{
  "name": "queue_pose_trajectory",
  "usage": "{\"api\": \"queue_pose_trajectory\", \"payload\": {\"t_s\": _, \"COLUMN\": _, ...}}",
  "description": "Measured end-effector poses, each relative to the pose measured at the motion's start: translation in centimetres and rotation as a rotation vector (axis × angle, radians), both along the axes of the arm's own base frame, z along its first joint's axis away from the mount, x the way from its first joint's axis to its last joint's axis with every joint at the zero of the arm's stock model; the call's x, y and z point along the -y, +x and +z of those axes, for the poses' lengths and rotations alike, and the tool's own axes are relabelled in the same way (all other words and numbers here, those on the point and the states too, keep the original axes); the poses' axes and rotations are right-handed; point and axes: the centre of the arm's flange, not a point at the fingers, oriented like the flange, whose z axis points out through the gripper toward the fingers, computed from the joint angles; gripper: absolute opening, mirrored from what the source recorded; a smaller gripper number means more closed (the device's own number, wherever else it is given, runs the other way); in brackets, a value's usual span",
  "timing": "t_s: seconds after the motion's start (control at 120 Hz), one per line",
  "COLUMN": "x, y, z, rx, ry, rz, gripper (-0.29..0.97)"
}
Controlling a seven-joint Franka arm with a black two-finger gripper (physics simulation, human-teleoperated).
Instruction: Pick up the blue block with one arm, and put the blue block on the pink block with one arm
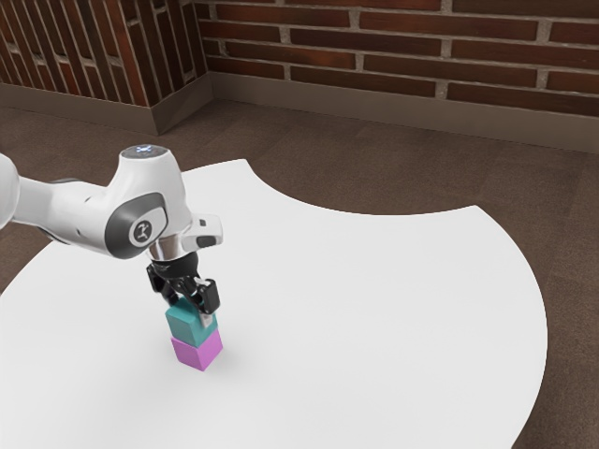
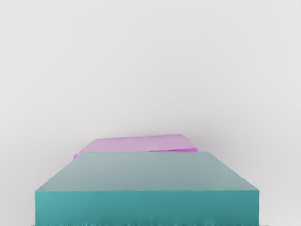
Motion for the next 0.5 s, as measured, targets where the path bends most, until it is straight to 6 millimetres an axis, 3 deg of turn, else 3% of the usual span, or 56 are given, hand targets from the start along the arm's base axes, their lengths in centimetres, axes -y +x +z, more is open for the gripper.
{"api": "queue_pose_trajectory", "payload": {"t_s": 0.042, "x": 0.0, "y": -0.1, "z": 0.8, "rx": 0.012, "ry": -0.003, "rz": -0.003, "gripper": 0.58}}
{"api": "queue_pose_trajectory", "payload": {"t_s": 0.125, "x": -0.5, "y": -0.7, "z": 4.9, "rx": 0.069, "ry": -0.013, "rz": -0.003, "gripper": 0.61}}
{"api": "queue_pose_trajectory", "payload": {"t_s": 0.2, "x": -1.2, "y": -1.3, "z": 7.2, "rx": 0.095, "ry": -0.017, "rz": 0.003, "gripper": 0.62}}
{"api": "queue_pose_trajectory", "payload": {"t_s": 0.3, "x": -1.4, "y": -1.6, "z": 8.0, "rx": 0.094, "ry": -0.018, "rz": -0.001, "gripper": 0.64}}
{"api": "queue_pose_trajectory", "payload": {"t_s": 0.5, "x": -1.3, "y": -1.9, "z": 7.8, "rx": 0.073, "ry": -0.016, "rz": 0.003, "gripper": 0.65}}
